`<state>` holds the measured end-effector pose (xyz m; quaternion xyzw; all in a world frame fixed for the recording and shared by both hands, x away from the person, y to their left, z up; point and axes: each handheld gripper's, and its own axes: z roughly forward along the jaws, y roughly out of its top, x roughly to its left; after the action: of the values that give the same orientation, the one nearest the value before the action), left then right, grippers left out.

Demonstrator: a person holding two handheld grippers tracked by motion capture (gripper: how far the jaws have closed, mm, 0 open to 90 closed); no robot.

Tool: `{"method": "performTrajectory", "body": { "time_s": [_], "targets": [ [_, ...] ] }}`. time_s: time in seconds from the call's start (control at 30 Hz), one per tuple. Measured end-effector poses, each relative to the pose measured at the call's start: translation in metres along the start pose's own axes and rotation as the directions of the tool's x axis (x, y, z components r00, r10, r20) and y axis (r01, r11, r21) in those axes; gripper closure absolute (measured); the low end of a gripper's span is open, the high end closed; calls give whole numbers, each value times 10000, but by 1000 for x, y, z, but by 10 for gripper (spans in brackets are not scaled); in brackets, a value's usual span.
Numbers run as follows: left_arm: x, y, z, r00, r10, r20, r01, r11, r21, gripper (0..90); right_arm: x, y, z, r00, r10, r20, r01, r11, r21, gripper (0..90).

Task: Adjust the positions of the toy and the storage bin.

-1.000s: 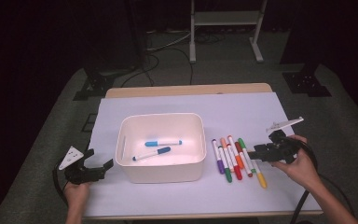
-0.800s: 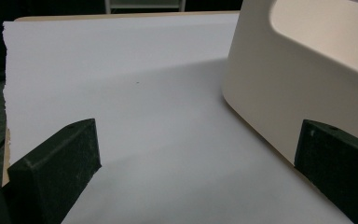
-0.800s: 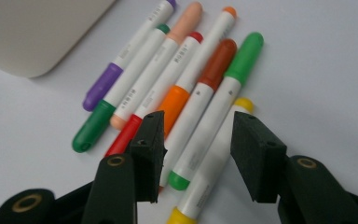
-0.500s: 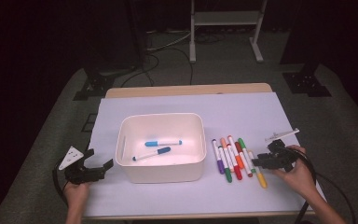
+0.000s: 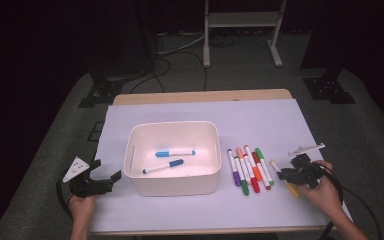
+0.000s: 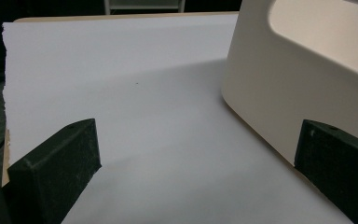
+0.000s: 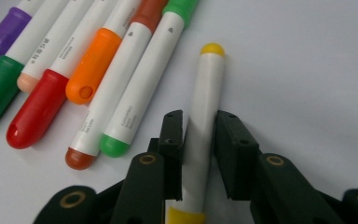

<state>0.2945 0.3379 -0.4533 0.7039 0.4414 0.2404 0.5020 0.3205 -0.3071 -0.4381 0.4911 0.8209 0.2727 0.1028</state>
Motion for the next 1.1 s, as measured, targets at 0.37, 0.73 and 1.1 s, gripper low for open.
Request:
{"method": "performTrajectory", "body": {
  "time_s": [0.37, 0.73, 1.1],
  "targets": [
    [0, 0, 1, 10000, -28, -6, 28, 10000, 73, 0, -5, 1, -9, 9972, 513, -550, -521, 9985, -143, 755],
    [0, 0, 0, 10000, 10, 6, -10, 10000, 61, 0, 16, 27, -38, 9898, 16, -1426, -103, 9981, -603, 756],
    [0, 0, 0, 10000, 0, 17, 0, 10000, 62, 0, 52, 65, -72, 9732, -993, -2073, 779, 9910, -1089, 756]
  ]
}}
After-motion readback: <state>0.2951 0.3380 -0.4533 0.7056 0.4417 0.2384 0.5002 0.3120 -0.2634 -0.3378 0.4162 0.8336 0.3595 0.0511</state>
